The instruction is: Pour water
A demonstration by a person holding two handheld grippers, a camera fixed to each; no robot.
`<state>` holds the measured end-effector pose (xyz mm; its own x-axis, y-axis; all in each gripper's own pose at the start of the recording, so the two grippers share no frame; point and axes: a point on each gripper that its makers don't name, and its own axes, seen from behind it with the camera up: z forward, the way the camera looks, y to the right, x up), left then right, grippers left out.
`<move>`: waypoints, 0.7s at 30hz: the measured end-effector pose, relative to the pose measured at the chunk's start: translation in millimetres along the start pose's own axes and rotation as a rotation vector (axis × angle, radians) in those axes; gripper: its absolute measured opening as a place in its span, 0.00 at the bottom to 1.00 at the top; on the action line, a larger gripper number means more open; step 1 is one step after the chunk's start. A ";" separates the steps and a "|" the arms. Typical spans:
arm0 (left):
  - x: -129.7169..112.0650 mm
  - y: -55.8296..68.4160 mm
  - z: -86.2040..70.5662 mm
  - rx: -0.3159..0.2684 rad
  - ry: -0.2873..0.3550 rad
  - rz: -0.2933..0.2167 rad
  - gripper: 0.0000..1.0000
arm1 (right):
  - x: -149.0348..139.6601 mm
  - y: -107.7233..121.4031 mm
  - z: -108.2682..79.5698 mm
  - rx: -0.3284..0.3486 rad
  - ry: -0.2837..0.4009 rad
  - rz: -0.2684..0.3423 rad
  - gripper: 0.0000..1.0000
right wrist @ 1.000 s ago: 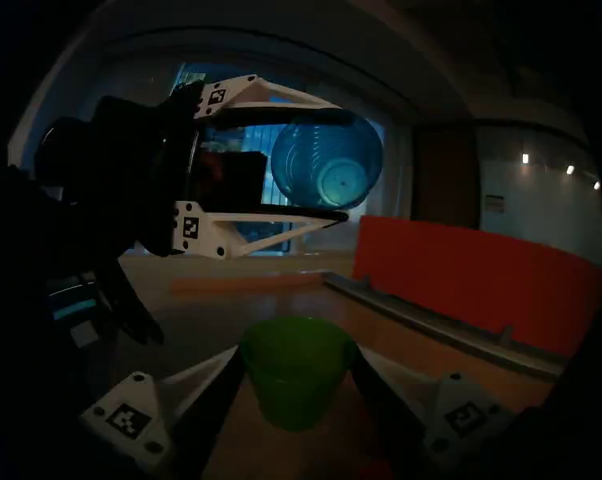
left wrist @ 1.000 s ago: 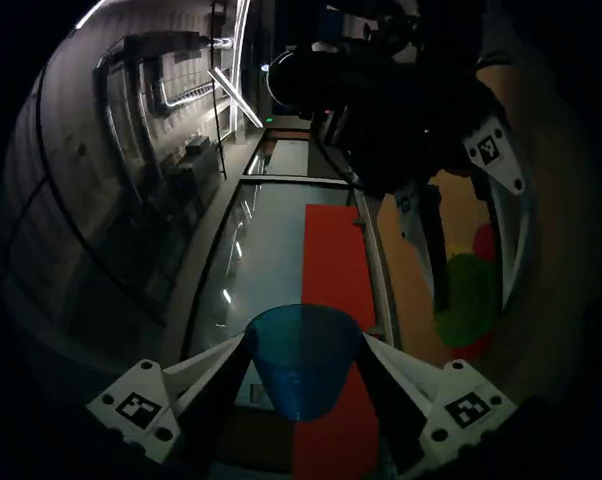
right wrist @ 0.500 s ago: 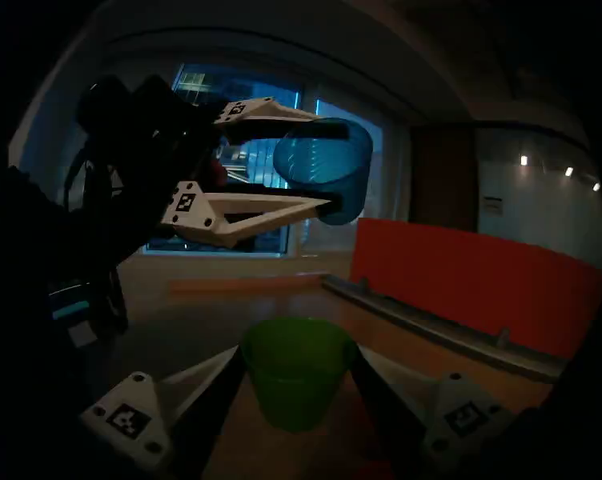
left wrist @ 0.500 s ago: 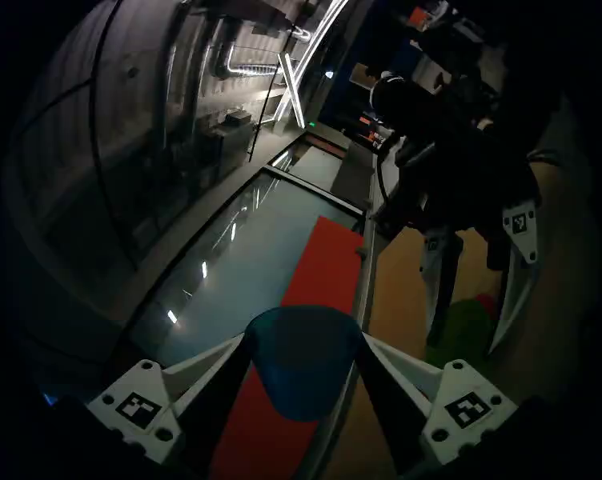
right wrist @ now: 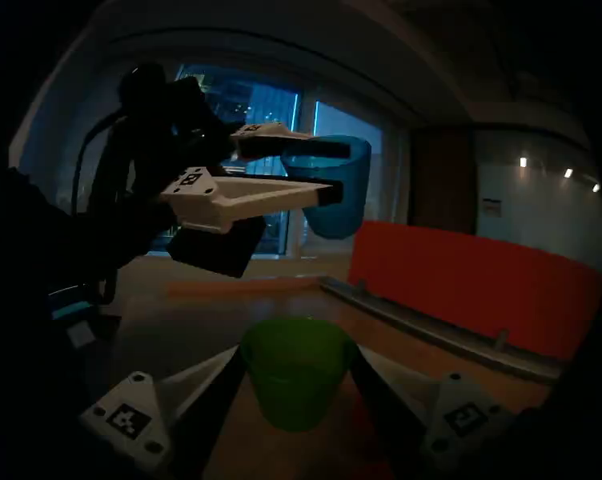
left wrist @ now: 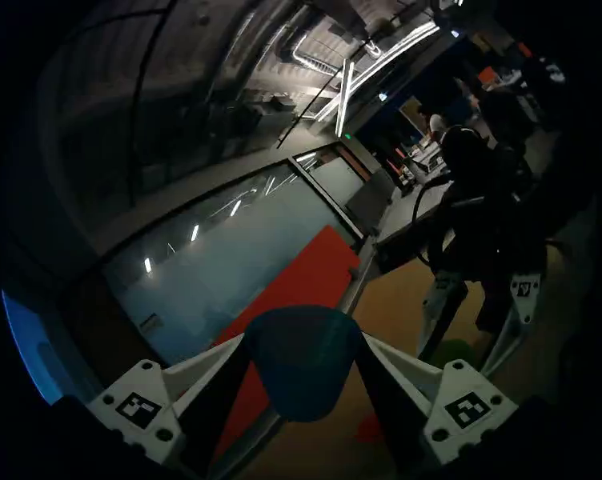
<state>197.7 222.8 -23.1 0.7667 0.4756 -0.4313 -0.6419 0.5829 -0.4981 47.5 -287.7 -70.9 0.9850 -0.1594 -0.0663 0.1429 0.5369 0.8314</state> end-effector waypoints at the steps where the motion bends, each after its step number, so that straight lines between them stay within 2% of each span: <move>1: -0.8 -0.6 0.7 -0.003 0.001 -0.027 0.87 | 0.1 -0.1 -0.2 0.000 0.000 0.000 1.00; 15: -14.1 -2.9 5.6 -0.052 -0.006 -0.378 0.87 | 4.9 -0.1 -0.9 -0.009 0.012 -0.001 1.00; 18: -16.3 -4.6 7.2 -0.064 -0.002 -0.444 0.87 | 6.2 -0.4 -0.9 -0.010 0.014 0.000 1.00; 21: -20.1 -5.9 7.9 -0.068 -0.003 -0.479 0.87 | 6.4 -1.3 -1.4 -0.009 0.013 -0.002 1.00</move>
<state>186.2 215.0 -5.5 0.9761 0.1661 -0.1398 -0.2164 0.6925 -0.6882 53.7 -288.3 -73.2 0.9859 -0.1498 -0.0748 0.1454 0.5440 0.8264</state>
